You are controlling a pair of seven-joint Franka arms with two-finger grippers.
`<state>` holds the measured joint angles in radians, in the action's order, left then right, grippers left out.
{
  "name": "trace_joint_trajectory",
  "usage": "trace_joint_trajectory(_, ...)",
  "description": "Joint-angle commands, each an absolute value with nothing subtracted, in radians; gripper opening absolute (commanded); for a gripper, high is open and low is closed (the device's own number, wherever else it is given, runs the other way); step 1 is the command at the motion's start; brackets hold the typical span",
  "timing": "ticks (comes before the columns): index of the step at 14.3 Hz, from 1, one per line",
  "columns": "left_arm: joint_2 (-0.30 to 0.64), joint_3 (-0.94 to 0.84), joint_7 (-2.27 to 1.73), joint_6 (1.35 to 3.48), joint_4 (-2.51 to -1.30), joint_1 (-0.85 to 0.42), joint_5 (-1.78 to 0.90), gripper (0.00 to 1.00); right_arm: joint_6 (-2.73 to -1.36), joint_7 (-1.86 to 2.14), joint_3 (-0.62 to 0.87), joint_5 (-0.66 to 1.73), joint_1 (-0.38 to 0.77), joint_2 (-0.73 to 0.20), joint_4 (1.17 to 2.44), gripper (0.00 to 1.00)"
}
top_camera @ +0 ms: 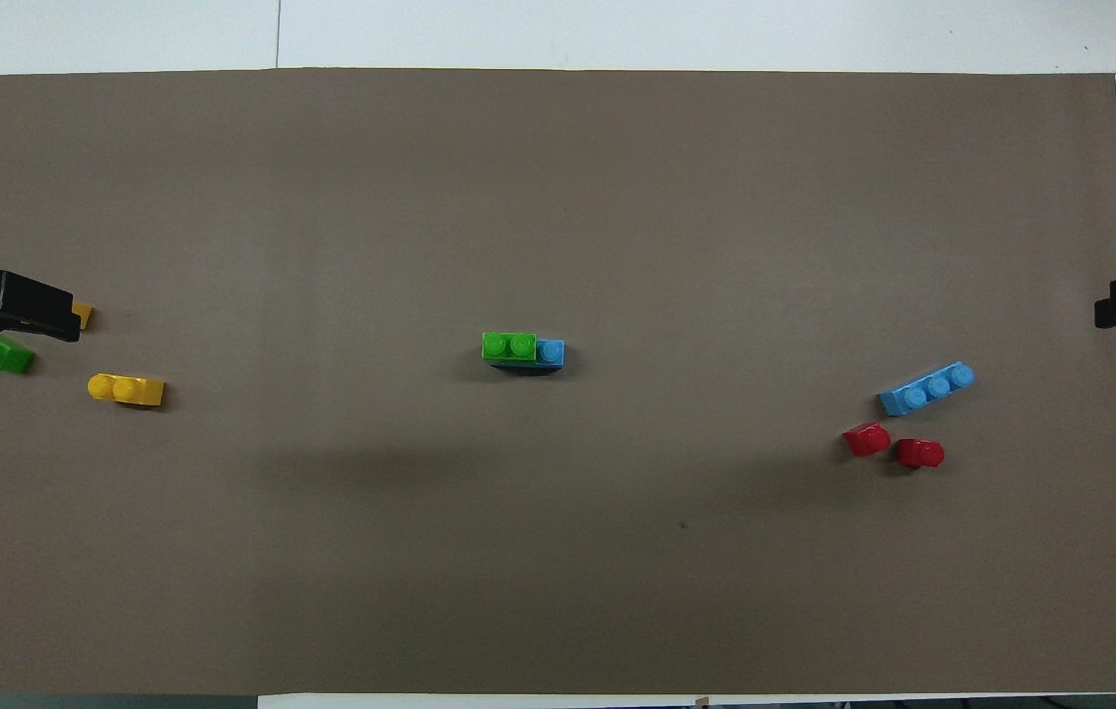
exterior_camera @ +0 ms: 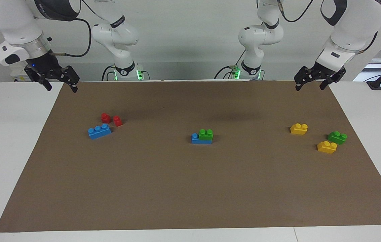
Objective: Remove green block with left arm and hold with right
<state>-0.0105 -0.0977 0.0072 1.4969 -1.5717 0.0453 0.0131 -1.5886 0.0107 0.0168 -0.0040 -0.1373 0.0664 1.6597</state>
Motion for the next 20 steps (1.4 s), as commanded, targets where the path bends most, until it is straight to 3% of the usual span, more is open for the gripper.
trace_joint_trajectory(1,-0.029,-0.095,0.018,1.482,-1.582,0.054,0.0,1.0,-1.582,0.029,0.02,-0.009,-0.141,0.069,1.664,1.0)
trace_joint_trajectory(10,-0.029,-0.095,0.018,1.489,-1.582,0.052,-0.002,1.0,-1.589,0.015,0.02,-0.008,-0.149,0.071,1.669,1.0)
trace_joint_trajectory(20,-0.049,-0.097,0.02,1.494,-1.621,0.04,-0.002,1.0,-1.721,-0.933,0.02,0.122,0.008,0.072,1.764,1.0)
